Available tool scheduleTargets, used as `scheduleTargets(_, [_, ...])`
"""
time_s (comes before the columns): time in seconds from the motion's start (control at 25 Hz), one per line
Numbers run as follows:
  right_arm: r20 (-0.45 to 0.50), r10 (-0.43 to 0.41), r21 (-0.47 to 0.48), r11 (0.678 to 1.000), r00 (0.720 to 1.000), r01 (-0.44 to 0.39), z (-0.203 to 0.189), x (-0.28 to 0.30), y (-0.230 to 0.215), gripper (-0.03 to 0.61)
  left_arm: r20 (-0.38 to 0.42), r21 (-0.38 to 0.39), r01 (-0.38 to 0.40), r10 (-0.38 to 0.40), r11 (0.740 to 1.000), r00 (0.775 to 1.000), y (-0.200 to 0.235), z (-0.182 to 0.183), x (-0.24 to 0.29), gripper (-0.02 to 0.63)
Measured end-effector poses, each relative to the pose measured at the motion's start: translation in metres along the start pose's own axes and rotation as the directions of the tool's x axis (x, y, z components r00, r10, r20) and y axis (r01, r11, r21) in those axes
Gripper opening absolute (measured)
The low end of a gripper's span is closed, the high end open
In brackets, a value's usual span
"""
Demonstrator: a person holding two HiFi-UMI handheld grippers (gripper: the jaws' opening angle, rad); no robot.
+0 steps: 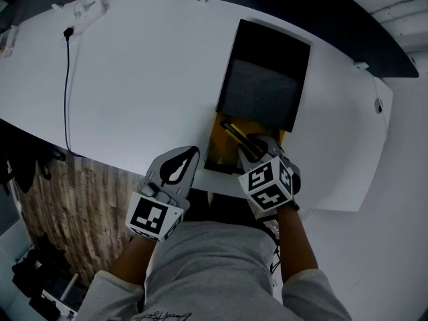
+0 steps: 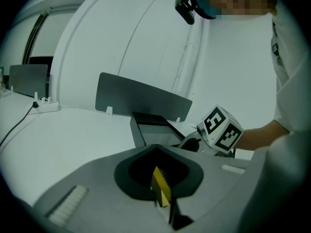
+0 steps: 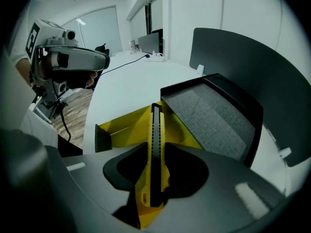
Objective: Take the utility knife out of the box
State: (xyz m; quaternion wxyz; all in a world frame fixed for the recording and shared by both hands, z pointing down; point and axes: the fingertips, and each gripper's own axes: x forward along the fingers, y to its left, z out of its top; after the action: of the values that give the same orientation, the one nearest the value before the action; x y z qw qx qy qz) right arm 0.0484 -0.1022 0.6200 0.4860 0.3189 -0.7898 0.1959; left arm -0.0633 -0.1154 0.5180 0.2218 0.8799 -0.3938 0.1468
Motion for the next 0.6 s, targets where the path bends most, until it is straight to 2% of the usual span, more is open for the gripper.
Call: scheduleTargets(0.6, [0.171,-0.022,0.087,0.996,0.985,0.007,0.030,-0.049,-0.008,0.132,0.038,0.058,0.011,-0.013,0.998,0.999,-0.012,0.027,-0.008,0.000])
